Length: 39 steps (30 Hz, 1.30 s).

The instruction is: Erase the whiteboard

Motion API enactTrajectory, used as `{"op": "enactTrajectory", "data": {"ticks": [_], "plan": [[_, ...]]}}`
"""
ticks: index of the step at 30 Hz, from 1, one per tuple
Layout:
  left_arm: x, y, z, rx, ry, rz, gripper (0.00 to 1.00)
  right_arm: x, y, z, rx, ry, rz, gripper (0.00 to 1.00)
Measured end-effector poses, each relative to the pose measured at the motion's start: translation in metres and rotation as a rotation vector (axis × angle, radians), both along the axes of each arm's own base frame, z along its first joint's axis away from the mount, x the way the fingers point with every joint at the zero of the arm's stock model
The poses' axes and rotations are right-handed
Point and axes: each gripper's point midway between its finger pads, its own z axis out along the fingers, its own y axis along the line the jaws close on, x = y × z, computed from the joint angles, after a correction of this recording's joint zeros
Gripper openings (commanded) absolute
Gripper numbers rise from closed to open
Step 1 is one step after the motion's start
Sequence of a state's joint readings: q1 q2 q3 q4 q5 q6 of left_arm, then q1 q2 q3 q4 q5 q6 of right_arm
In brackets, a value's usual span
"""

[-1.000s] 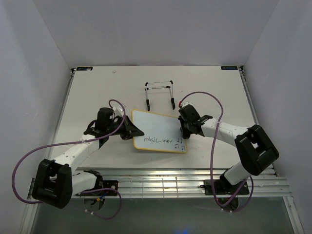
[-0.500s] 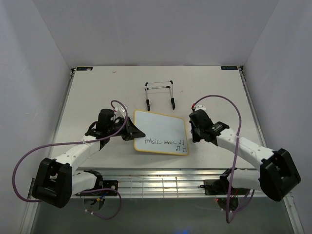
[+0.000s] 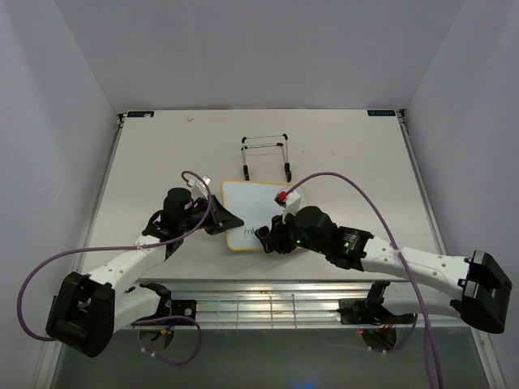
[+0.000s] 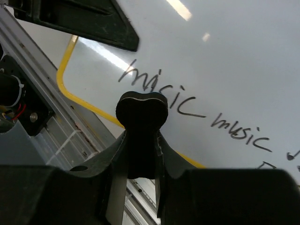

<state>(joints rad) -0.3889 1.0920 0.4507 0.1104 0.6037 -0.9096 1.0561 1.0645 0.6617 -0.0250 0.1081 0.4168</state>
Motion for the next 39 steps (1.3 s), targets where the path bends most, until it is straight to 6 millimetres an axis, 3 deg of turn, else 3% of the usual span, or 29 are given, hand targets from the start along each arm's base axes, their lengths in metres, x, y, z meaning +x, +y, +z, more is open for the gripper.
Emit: {"op": "enactTrajectory", "data": {"ticks": [4,10,17,23,28,39], "plan": [[0.001,-0.001,0.001,0.001,0.001,0.02,0.0,-0.012,0.028,-0.003,-0.039,-0.016,0.04,0.08],[0.001,-0.003,0.002,-0.003,0.012,0.034,0.0,-0.013,0.06,0.009,-0.036,-0.062,0.064,0.08],[0.001,-0.004,0.002,-0.005,0.019,0.036,0.0,-0.004,0.074,0.001,-0.074,-0.083,0.06,0.08],[0.005,-0.002,0.001,-0.001,0.012,0.052,0.0,0.006,0.072,-0.002,-0.074,-0.061,0.054,0.08],[0.009,-0.002,0.001,0.002,0.002,0.063,0.0,0.026,0.053,-0.014,-0.057,-0.009,0.023,0.08],[0.009,-0.002,0.0,-0.006,0.025,0.071,0.0,0.107,-0.04,-0.063,-0.131,0.082,-0.235,0.08]]}}
